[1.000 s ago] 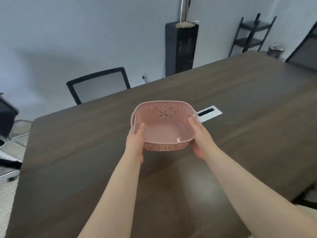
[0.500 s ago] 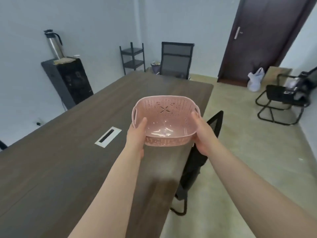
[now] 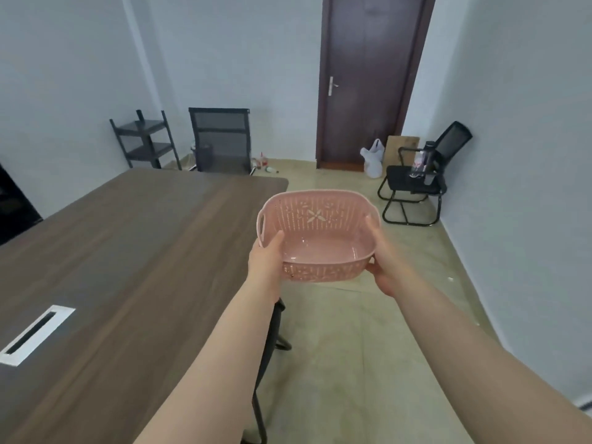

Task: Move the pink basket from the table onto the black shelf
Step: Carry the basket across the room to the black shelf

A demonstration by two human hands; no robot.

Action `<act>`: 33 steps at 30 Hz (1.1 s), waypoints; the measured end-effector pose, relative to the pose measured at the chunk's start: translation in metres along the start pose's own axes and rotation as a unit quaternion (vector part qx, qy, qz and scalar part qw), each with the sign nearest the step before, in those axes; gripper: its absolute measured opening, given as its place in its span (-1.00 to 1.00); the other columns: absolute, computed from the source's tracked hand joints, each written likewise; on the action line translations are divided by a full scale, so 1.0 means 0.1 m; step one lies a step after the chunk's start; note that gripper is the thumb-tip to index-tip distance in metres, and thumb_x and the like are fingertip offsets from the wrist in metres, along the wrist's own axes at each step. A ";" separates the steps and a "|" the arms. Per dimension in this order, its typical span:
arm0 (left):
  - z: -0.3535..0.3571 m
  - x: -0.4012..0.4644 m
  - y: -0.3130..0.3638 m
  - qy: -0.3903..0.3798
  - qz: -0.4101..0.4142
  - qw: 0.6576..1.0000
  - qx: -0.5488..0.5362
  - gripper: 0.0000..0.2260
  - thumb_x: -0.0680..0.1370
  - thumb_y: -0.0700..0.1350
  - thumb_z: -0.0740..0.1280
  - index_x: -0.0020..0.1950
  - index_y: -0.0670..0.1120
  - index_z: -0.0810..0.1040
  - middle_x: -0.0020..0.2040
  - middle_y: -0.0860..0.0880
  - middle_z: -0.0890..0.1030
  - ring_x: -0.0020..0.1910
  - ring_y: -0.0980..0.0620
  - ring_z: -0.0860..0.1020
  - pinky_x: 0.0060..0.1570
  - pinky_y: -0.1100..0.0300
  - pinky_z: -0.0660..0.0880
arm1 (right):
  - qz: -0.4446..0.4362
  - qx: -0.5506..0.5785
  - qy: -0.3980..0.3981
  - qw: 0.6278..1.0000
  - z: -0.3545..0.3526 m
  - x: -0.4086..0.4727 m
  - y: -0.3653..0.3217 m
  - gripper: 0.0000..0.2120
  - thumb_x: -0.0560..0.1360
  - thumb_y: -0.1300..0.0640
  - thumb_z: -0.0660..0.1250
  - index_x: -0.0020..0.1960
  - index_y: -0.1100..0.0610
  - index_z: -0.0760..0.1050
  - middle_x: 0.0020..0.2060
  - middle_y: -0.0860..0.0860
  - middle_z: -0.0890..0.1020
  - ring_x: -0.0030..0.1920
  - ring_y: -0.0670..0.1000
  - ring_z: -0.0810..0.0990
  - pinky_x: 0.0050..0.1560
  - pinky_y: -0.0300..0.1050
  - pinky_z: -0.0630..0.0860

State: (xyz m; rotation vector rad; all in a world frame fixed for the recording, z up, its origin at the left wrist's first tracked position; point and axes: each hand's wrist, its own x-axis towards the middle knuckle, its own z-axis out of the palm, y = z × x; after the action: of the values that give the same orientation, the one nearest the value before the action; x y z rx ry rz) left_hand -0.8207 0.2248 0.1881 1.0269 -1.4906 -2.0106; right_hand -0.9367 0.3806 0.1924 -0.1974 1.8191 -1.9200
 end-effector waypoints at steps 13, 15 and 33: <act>1.47 0.73 0.03 -0.034 -0.050 0.998 0.034 -0.54 0.59 0.03 0.30 0.47 -0.06 0.39 0.35 -0.10 0.54 0.34 -0.19 0.49 0.29 -0.03 0.40 | 0.016 0.045 0.070 0.996 -0.95 1.06 -0.22 -0.51 0.66 -0.20 0.10 0.54 -0.09 0.35 0.37 -0.04 0.55 0.00 -0.15 0.52 -0.11 -0.17 0.44; 1.68 0.97 0.07 -0.037 -0.059 0.997 0.030 -0.54 0.60 0.01 0.29 0.48 -0.07 0.37 0.35 -0.09 0.52 0.33 -0.16 0.49 0.24 0.01 0.41 | 0.017 0.046 0.076 0.996 -1.03 1.35 -0.27 -0.52 0.66 -0.19 0.10 0.53 -0.09 0.36 0.36 -0.04 0.55 0.00 -0.15 0.52 -0.09 -0.16 0.45; 3.24 3.44 0.79 -0.057 -0.059 0.996 0.039 -0.60 0.61 -0.01 0.28 0.45 -0.03 0.40 0.24 -0.06 0.55 0.06 -0.03 0.47 0.00 0.11 0.36 | 0.037 0.064 0.094 0.993 -1.29 4.16 -1.05 -0.54 0.66 -0.17 0.11 0.48 -0.03 0.42 0.16 -0.06 0.59 0.03 -0.09 0.54 0.26 0.01 0.45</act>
State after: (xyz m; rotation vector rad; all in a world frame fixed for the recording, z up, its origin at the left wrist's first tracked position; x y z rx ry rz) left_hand -1.2947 0.1545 0.2045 1.0709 -1.6134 -2.1395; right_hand -1.3801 0.3146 0.1891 0.0951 1.7848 -2.0520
